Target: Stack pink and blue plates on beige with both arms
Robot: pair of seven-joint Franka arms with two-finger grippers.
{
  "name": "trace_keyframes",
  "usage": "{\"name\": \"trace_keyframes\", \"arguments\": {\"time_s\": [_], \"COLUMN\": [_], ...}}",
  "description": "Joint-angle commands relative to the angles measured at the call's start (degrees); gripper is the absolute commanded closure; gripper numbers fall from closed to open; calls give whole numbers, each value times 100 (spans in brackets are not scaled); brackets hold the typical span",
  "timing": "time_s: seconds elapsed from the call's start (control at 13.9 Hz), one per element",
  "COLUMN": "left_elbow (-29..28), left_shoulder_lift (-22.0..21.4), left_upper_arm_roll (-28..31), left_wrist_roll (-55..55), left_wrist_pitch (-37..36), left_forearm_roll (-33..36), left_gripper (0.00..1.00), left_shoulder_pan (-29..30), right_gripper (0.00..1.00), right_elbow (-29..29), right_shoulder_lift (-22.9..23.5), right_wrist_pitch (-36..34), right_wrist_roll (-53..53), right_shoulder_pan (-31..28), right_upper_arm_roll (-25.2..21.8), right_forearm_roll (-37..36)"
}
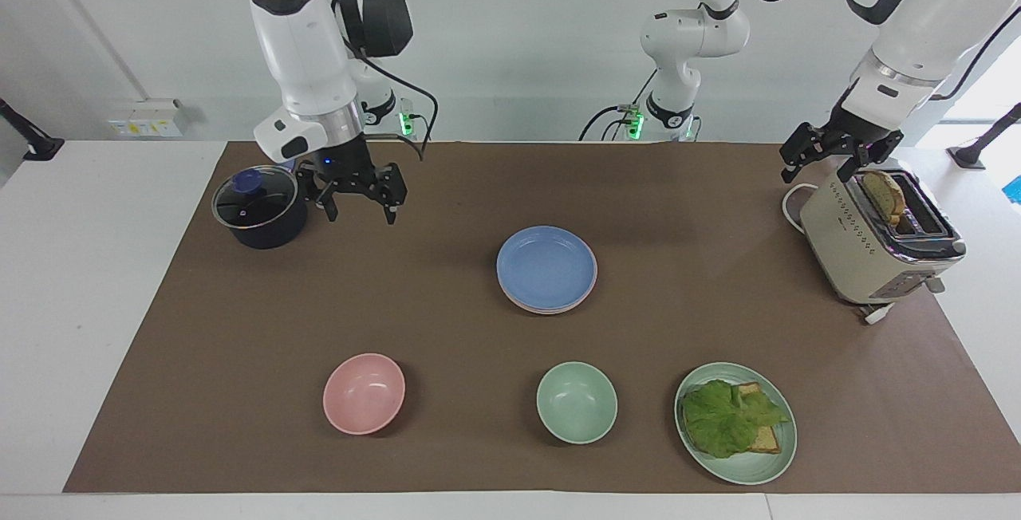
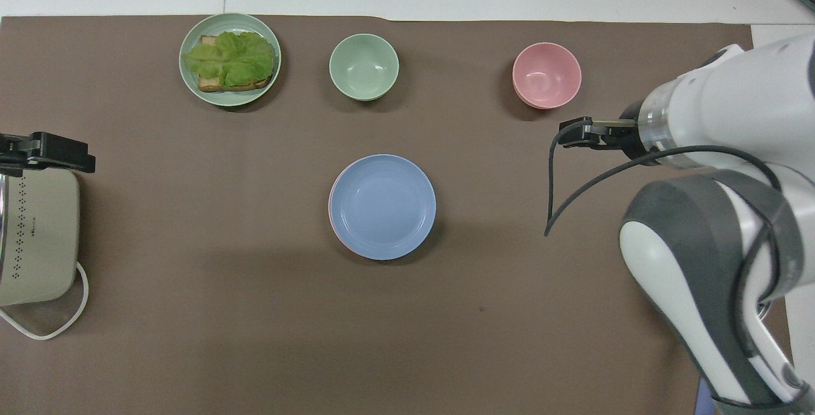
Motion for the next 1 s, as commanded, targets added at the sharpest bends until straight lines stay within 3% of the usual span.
{"name": "trace_keyframes", "arguments": {"time_s": [0.0,0.5,0.93], "left_elbow": [4,4,4], "left_shoulder_lift": [-22,-31,-31], "left_upper_arm_roll": [-9,-9,-9], "left_wrist_roll": [30,30,30], "left_wrist_pitch": [-66,-74,-74], "left_forearm_roll": [107,107,107], "left_gripper": [0,0,0], "left_shoulder_pan": [13,13,13], "right_gripper": [0,0,0], "right_elbow": [486,566,259], "right_shoulder_lift": [-34,-481,-728], "right_wrist_pitch": [-754,-1609,-1645], "right_wrist_roll": [83,-584,-989], "right_shoulder_pan": [-184,238,185], "right_upper_arm_roll": [8,-1115,-1381], "right_forearm_roll": [-124,-20,60]}}
